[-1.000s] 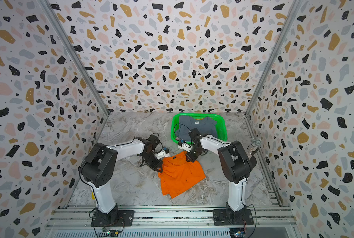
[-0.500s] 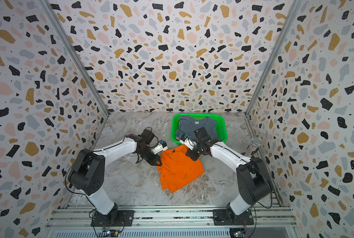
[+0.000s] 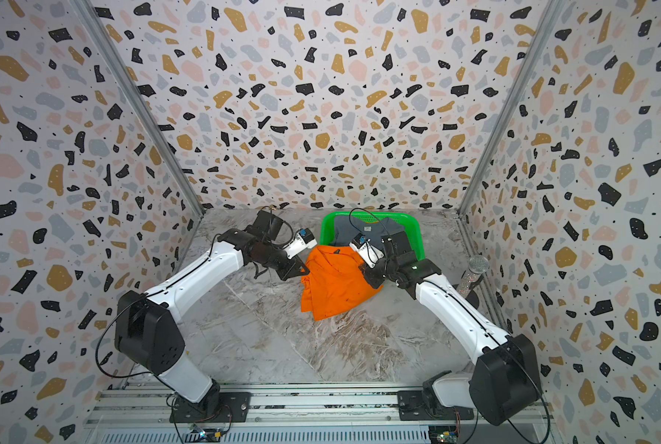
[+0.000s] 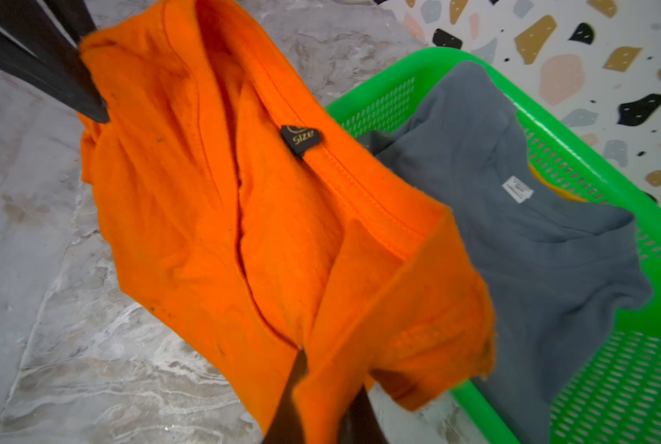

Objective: Put the folded t-shirts into the basket
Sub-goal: Pick up the T-shirt from the center of the board, then place the T-shirt in the bin.

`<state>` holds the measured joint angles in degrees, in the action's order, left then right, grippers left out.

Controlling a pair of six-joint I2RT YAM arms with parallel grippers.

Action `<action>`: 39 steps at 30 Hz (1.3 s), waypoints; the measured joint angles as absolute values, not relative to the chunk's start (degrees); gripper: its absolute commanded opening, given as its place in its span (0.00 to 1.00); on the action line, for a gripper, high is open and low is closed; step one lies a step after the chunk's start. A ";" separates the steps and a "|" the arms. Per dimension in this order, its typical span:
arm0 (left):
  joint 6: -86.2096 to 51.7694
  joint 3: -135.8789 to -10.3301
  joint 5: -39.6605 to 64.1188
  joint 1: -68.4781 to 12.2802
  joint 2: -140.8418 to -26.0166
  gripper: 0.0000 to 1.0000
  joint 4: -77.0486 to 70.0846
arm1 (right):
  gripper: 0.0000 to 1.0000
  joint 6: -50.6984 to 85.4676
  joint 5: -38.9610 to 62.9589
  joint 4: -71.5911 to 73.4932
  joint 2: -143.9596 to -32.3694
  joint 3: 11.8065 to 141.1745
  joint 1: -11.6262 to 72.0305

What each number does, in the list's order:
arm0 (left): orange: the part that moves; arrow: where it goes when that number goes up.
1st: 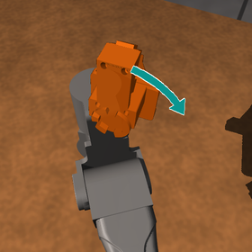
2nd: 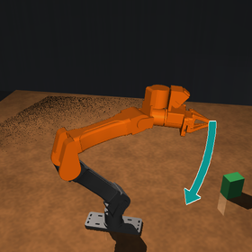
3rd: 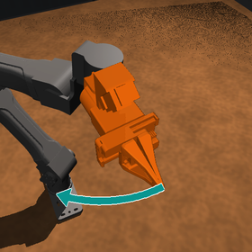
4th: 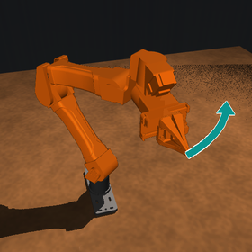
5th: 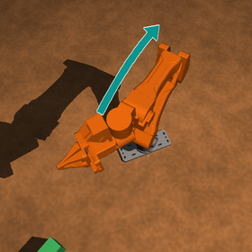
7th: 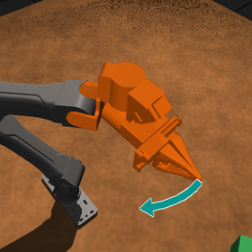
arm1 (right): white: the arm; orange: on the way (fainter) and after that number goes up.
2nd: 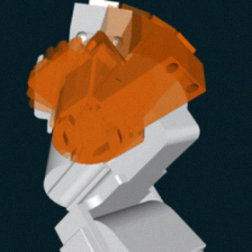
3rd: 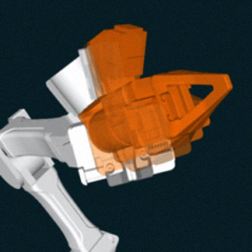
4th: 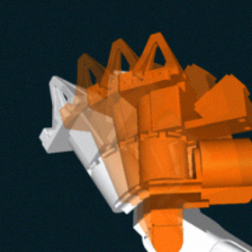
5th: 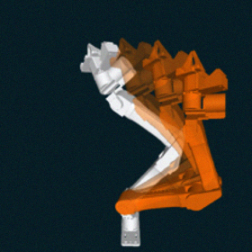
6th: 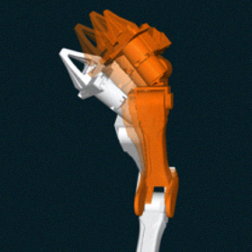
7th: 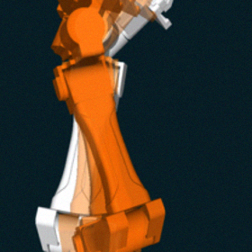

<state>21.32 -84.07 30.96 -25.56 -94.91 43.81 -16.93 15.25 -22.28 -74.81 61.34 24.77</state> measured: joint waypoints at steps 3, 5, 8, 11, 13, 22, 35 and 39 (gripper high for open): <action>21.47 -87.02 31.07 -25.63 -94.98 0.00 43.90 | 0.00 -16.67 13.72 -22.41 -73.30 61.41 23.44; 21.61 -89.41 31.16 -25.85 -95.31 0.00 43.90 | 0.00 -16.51 12.93 -22.68 -72.44 61.78 22.68; 21.65 -93.38 31.29 -26.37 -96.23 0.00 43.97 | 0.00 -16.51 11.40 -22.74 -71.00 62.48 21.74; 21.56 -97.86 31.27 -27.05 -97.82 0.00 43.55 | 0.00 -16.60 9.82 -22.87 -70.17 63.83 20.86; 21.26 -100.20 31.24 -27.53 -99.02 0.00 43.09 | 0.00 -16.80 8.58 -22.90 -70.08 64.77 20.23; 17.91 -108.01 30.89 -29.04 -110.63 0.00 37.74 | 0.00 -17.63 3.31 -22.57 -74.56 67.70 16.36; 14.06 -133.12 27.22 -29.54 -136.53 0.00 34.39 | 0.00 -18.09 -1.08 -18.85 -92.68 75.37 12.47; 14.26 -137.99 25.45 -29.58 -140.68 0.00 34.70 | 0.01 -18.81 -2.17 -17.61 -98.52 79.31 12.21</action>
